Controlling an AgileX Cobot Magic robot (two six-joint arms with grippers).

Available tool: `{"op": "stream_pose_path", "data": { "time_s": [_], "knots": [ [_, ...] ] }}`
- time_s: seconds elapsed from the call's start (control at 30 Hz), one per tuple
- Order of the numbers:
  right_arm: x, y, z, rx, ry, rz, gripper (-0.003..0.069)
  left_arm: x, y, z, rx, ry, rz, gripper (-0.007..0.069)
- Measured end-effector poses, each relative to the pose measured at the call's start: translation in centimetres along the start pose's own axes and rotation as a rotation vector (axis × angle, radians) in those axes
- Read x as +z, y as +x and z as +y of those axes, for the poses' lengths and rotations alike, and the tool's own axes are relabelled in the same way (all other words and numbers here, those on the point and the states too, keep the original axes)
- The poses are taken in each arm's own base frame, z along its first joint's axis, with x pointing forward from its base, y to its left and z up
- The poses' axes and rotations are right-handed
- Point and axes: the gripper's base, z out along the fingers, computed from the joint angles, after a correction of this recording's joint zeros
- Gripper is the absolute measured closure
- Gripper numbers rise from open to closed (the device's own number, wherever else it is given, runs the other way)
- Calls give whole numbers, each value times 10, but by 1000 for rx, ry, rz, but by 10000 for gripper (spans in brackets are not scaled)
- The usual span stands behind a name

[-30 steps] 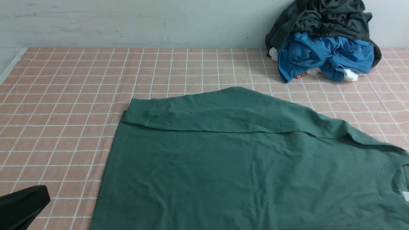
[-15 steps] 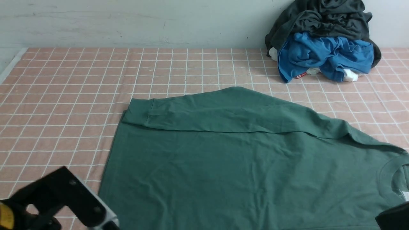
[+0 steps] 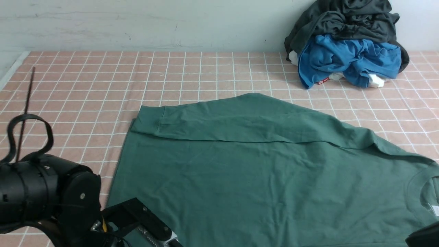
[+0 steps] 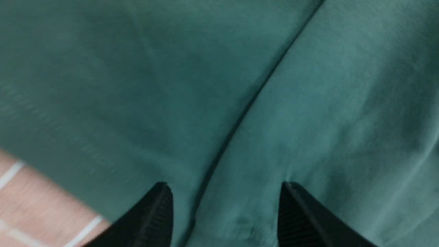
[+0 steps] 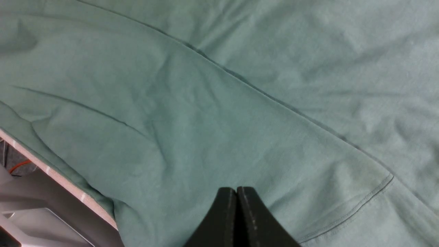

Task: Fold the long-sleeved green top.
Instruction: Use the left arm to clamp the cuff closest to it

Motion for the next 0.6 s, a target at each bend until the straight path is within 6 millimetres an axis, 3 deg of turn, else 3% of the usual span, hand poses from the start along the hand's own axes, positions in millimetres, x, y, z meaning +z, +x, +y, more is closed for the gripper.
{"op": "stream_pose_path", "data": {
  "time_s": [0.3, 0.43, 0.6],
  "knots": [
    [0, 0, 0, 0, 2, -2, 674, 12, -7, -14, 99, -23, 61, 258],
    [0, 0, 0, -1, 3, -2, 674, 12, -6, -12, 88, -44, 66, 334],
    [0, 0, 0, -1, 3, -2, 674, 7, -5, -11, 87, -65, 47, 522]
  ]
}}
